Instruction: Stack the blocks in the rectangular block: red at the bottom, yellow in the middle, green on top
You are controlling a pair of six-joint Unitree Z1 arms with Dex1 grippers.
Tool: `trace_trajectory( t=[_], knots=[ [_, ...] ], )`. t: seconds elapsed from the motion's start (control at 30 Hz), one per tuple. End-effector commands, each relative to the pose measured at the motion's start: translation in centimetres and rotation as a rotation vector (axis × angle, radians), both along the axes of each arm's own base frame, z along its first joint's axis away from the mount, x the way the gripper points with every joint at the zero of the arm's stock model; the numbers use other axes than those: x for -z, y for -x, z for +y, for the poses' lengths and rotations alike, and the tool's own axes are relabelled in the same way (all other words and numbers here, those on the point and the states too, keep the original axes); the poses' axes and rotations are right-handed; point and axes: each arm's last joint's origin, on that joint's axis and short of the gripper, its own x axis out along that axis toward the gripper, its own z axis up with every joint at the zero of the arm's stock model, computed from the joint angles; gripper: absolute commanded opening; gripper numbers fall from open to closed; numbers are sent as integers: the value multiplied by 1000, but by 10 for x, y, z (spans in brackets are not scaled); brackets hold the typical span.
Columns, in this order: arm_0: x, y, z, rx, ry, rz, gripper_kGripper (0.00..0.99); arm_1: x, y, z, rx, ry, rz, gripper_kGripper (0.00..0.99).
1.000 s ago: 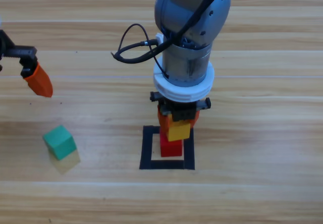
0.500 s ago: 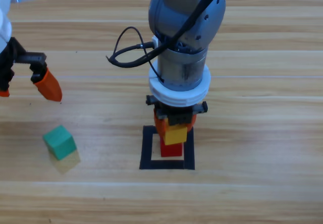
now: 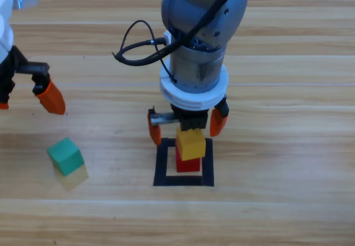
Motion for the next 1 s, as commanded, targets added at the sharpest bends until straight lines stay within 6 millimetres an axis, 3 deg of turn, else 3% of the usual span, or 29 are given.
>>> trace_trajectory(
  t=[0.03,0.1,0.17,0.2,0.33,0.5,0.67,0.8,1.0],
  knots=[
    [21,-7,3,-37,-6,40,973,-96,27,-24,-80,-130,-144,990],
    [27,-8,3,-67,-5,50,973,-132,32,-45,-102,-197,-204,990],
    [31,-9,3,-99,2,49,973,-150,38,-69,-125,-249,-246,990],
    [34,-10,2,-118,3,58,973,-156,44,-90,-143,-307,-266,990],
    [40,-16,-1,-157,11,74,971,-155,71,-163,-163,-460,-340,990],
    [41,-18,-3,-311,48,86,973,-144,108,-215,-212,-412,-405,990],
    [35,-9,-3,-558,122,109,973,-103,129,-241,-334,-394,-455,990],
    [33,0,-10,-737,165,127,971,-97,140,-259,-365,-391,-505,990],
    [59,-16,-22,-891,118,187,969,-88,145,-264,-393,-423,-554,990]
  ],
)
